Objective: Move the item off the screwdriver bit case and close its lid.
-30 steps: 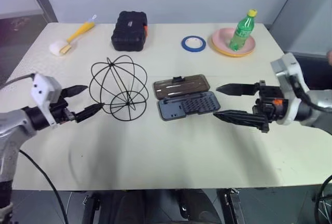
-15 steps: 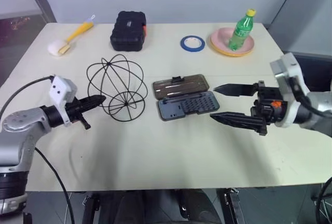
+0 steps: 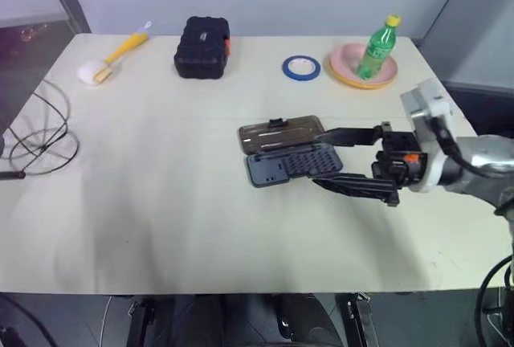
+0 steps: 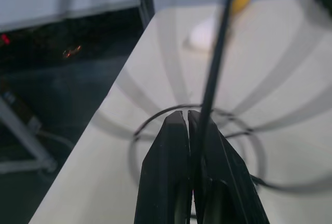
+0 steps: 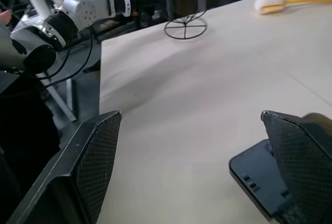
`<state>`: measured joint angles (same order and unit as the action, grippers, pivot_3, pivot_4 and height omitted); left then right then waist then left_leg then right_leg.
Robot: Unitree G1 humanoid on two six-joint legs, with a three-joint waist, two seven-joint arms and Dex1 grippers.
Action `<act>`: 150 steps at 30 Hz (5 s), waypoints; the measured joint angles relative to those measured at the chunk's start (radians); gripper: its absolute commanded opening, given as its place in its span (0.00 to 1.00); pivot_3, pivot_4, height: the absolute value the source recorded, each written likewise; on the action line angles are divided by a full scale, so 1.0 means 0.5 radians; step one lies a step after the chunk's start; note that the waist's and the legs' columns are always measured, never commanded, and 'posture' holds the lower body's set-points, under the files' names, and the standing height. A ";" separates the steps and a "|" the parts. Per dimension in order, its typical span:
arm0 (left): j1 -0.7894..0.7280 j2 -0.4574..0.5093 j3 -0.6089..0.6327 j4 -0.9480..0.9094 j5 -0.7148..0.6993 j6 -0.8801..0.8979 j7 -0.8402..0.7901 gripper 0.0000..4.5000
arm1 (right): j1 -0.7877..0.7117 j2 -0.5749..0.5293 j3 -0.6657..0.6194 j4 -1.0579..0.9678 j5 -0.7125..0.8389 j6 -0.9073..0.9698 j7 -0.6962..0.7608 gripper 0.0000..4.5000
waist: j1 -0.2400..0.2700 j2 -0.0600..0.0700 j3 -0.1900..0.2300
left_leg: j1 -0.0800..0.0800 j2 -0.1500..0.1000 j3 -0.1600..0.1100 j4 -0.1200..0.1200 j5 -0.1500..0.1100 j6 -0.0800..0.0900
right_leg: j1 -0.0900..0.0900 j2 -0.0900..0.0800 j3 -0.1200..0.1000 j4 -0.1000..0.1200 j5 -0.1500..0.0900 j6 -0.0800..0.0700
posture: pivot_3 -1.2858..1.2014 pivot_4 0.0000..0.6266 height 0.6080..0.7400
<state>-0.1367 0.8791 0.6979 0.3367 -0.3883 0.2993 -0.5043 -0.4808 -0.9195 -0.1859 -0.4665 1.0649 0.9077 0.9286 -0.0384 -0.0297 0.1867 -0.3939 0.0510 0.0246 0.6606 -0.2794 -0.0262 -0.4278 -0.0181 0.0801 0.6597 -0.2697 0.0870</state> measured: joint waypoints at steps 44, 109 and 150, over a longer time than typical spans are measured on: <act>-0.657 0.193 -1.279 -1.082 -0.531 0.643 -1.318 0.90 | -0.751 0.481 0.830 1.358 -1.539 -0.947 0.204 1.00 | -0.048 0.010 0.003 | -0.031 0.001 0.002 0.006 0.001 -0.001 | -0.028 0.008 0.000 0.001 0.008 0.007 | 0.52 0.24 0.98; -2.495 -1.397 -1.430 1.759 0.841 1.139 -0.301 0.20 | 0.943 -0.240 -0.523 -0.877 0.486 -0.254 -1.003 1.00 | 0.049 0.007 0.002 | -0.025 -0.002 -0.008 0.017 0.002 -0.001 | -0.012 0.011 -0.003 0.009 0.008 0.010 | 0.52 0.24 0.98; -1.669 -0.565 -2.006 0.027 0.666 1.913 -0.754 0.02 | 1.014 -0.238 -0.425 -0.602 -0.087 -0.262 -0.646 1.00 | -0.065 0.011 -0.013 | 0.007 -0.002 -0.006 0.009 0.002 -0.001 | 0.003 0.017 0.013 0.014 0.008 0.008 | 0.52 0.24 0.98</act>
<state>-0.9711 0.5968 -0.3053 0.3500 -0.0555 1.2558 -0.8811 0.0264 -1.0387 -0.3982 -0.7674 1.0212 0.7765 0.6056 -0.0707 -0.0243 0.1802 -0.3902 0.0499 0.0216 0.6653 -0.2786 -0.0266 -0.4263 -0.0094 0.0865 0.6666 -0.2659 0.0910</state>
